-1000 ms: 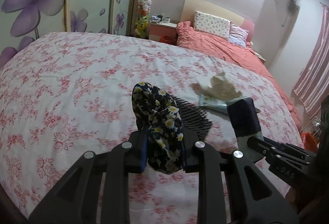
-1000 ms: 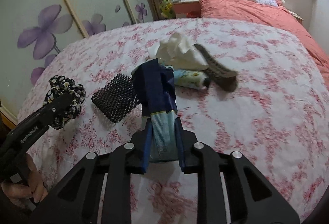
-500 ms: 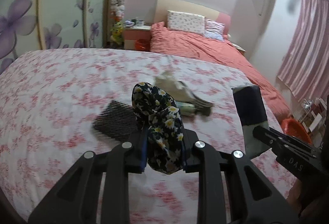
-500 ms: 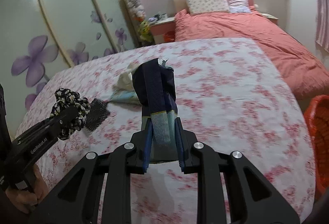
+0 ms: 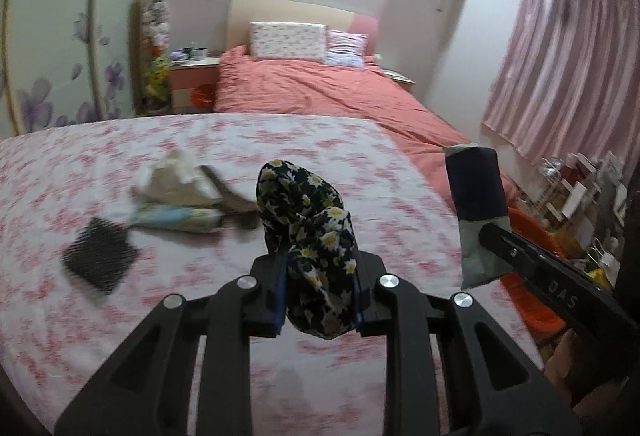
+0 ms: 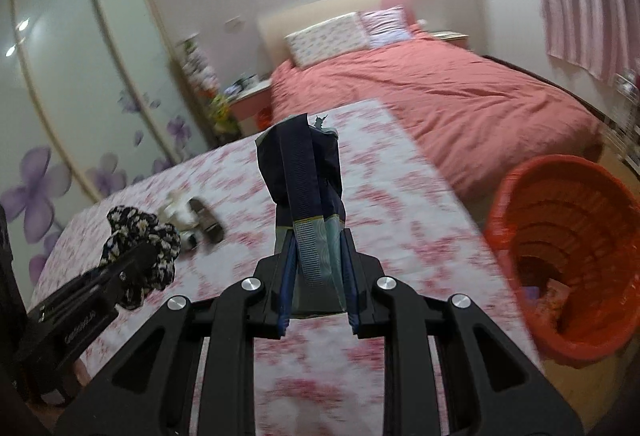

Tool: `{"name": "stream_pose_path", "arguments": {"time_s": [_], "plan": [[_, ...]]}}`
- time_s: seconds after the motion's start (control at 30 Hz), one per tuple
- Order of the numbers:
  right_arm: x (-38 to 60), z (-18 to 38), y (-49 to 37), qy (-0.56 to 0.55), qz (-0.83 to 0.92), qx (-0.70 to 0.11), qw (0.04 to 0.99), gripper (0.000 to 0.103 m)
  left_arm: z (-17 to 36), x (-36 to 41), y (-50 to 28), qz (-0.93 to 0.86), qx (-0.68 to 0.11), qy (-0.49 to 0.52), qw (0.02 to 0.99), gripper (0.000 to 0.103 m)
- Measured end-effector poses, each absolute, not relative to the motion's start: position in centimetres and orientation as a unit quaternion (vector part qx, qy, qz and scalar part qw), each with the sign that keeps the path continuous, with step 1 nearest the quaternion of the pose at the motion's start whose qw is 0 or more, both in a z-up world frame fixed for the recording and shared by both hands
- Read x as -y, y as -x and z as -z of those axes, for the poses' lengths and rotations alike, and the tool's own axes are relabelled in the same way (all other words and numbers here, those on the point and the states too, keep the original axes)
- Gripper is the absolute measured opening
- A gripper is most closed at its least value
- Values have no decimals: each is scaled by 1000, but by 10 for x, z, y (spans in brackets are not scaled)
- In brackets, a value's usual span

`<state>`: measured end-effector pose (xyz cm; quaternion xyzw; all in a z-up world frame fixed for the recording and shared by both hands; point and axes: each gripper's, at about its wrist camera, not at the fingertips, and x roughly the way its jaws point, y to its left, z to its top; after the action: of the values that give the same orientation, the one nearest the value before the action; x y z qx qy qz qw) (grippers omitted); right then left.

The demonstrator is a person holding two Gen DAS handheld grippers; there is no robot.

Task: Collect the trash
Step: 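Carry the floral cloth and hair tie over the orange basket and release both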

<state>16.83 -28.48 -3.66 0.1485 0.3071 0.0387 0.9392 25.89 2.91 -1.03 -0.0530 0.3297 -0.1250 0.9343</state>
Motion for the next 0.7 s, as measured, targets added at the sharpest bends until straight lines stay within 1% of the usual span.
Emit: {"name": "stream_pose_path", "arguments": {"time_s": [0.33,0.7], "plan": [[370,38,-143,-198,63,-261,943,22,13,63,-265,214,-330,41,919,24],[431,59,-139,-240,132,-256,927,22,21,167,-262,308,-325,11,894,25]]}}
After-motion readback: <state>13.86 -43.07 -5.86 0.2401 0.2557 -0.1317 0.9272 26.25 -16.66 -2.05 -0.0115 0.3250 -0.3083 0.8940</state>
